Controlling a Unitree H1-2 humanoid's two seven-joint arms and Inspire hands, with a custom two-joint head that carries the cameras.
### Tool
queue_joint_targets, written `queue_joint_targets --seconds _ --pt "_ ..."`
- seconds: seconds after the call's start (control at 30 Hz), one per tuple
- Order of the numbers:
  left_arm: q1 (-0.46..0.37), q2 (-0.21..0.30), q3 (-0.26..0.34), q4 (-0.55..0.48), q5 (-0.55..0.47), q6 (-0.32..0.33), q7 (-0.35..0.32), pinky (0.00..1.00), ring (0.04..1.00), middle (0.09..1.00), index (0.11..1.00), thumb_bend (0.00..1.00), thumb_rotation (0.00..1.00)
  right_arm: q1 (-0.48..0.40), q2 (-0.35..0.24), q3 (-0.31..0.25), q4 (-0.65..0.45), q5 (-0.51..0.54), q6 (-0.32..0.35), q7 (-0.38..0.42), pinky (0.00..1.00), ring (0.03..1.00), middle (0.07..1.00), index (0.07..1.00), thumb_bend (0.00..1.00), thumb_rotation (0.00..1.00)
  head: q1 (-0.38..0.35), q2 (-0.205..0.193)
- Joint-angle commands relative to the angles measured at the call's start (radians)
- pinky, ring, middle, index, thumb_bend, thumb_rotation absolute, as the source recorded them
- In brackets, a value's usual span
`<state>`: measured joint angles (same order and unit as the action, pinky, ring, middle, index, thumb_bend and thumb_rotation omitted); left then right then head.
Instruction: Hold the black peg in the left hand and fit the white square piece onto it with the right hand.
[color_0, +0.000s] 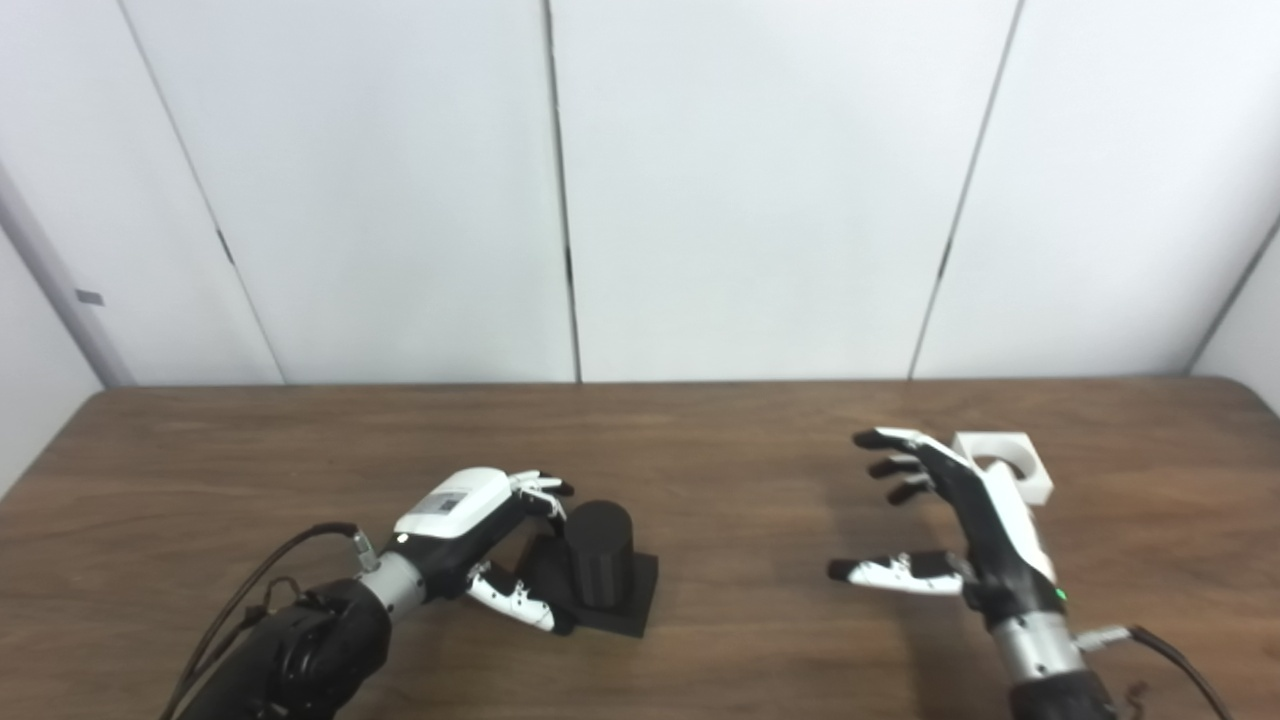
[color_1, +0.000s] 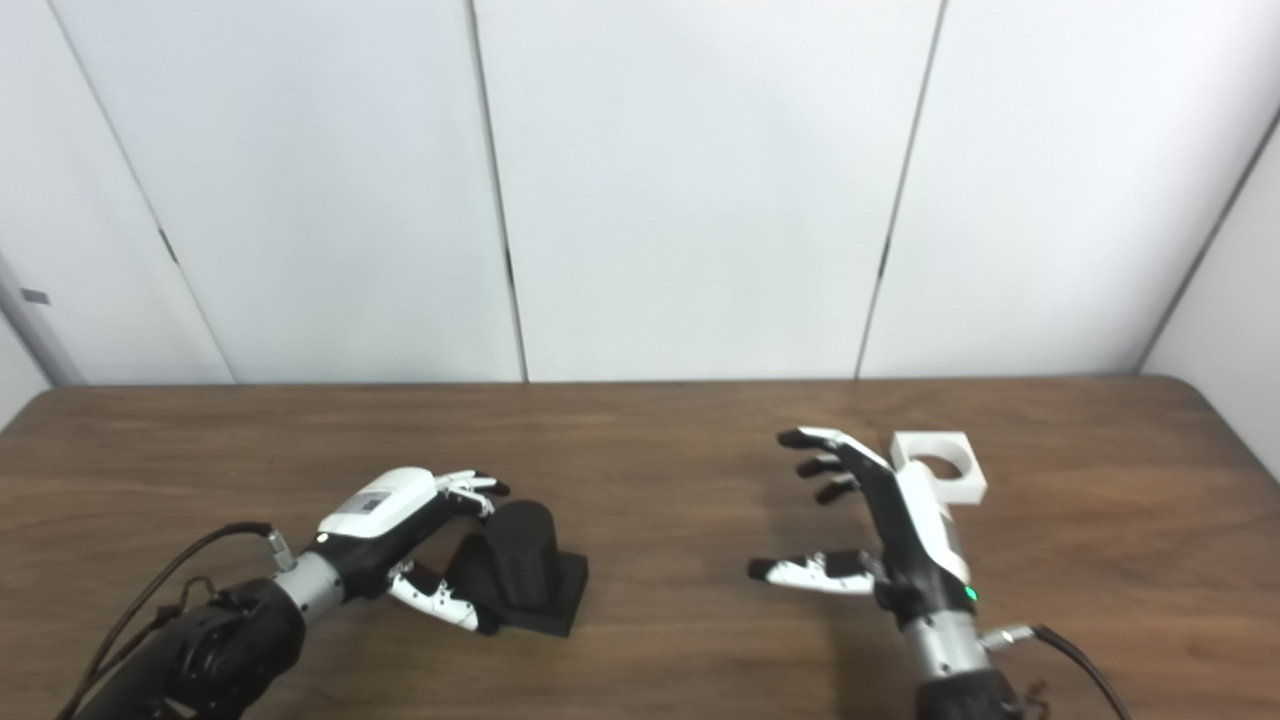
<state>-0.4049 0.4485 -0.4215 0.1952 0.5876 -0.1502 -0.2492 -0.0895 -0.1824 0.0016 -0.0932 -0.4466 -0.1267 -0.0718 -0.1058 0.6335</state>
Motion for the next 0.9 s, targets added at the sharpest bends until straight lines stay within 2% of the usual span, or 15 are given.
queue_joint_targets --seconds 0.0,0.2,0.37,0.4,0.5,0.6,0.67,0.73,0.87 --pt "-0.006 0.004 -0.031 0.000 0.046 -0.006 -0.036 0.94 0.951 0.902 0.494 0.52 0.06 -0.042 -0.005 -0.006 -0.036 0.000 0.004 -0.012 0.54 0.674 0.764 0.721 0.57 0.00 -0.021 0.004" --pt "-0.017 -0.013 -0.097 0.028 0.107 -0.051 -0.026 0.92 0.952 0.906 0.494 0.52 0.06 -0.044 -0.026 -0.018 -0.079 -0.015 0.046 0.002 0.54 0.671 0.768 0.722 0.58 0.00 -0.075 0.001" --pt "-0.026 -0.026 -0.127 0.056 0.135 -0.073 -0.019 0.93 0.956 0.907 0.494 0.52 0.06 -0.052 -0.071 -0.021 -0.115 -0.031 0.088 0.040 0.57 0.676 0.765 0.730 0.59 0.00 -0.176 -0.015" --pt "-0.028 -0.027 -0.130 0.062 0.134 -0.079 -0.018 0.92 0.954 0.907 0.494 0.52 0.06 -0.056 -0.099 -0.018 -0.133 -0.051 0.119 0.071 0.58 0.682 0.772 0.735 0.60 0.00 -0.196 -0.020" --pt "-0.029 -0.022 -0.131 0.060 0.125 -0.079 -0.021 0.91 0.950 0.907 0.493 0.52 0.06 -0.076 -0.177 -0.013 -0.192 -0.101 0.241 0.186 0.60 0.731 0.832 0.768 0.64 0.09 -0.254 -0.037" --pt "-0.027 -0.014 -0.129 0.055 0.121 -0.079 -0.020 0.91 0.944 0.904 0.493 0.52 0.06 -0.101 -0.239 -0.007 -0.224 -0.152 0.320 0.257 0.62 0.753 0.847 0.783 0.65 0.12 -0.295 -0.049" --pt "-0.025 -0.008 -0.126 0.056 0.117 -0.085 -0.018 0.90 0.938 0.899 0.493 0.52 0.06 -0.121 -0.279 0.000 -0.233 -0.187 0.360 0.293 0.60 0.760 0.848 0.788 0.67 0.14 -0.328 -0.060" --pt "-0.020 0.000 -0.121 0.052 0.117 -0.093 -0.010 0.89 0.930 0.894 0.493 0.52 0.06 -0.156 -0.341 0.008 -0.225 -0.221 0.409 0.360 0.61 0.782 0.867 0.801 0.73 0.13 -0.353 -0.072" --pt "-0.011 0.012 -0.114 0.050 0.113 -0.107 -0.002 0.86 0.914 0.881 0.493 0.52 0.05 -0.205 -0.429 0.029 -0.201 -0.266 0.436 0.439 0.66 0.831 0.901 0.828 0.85 0.08 -0.397 -0.100"
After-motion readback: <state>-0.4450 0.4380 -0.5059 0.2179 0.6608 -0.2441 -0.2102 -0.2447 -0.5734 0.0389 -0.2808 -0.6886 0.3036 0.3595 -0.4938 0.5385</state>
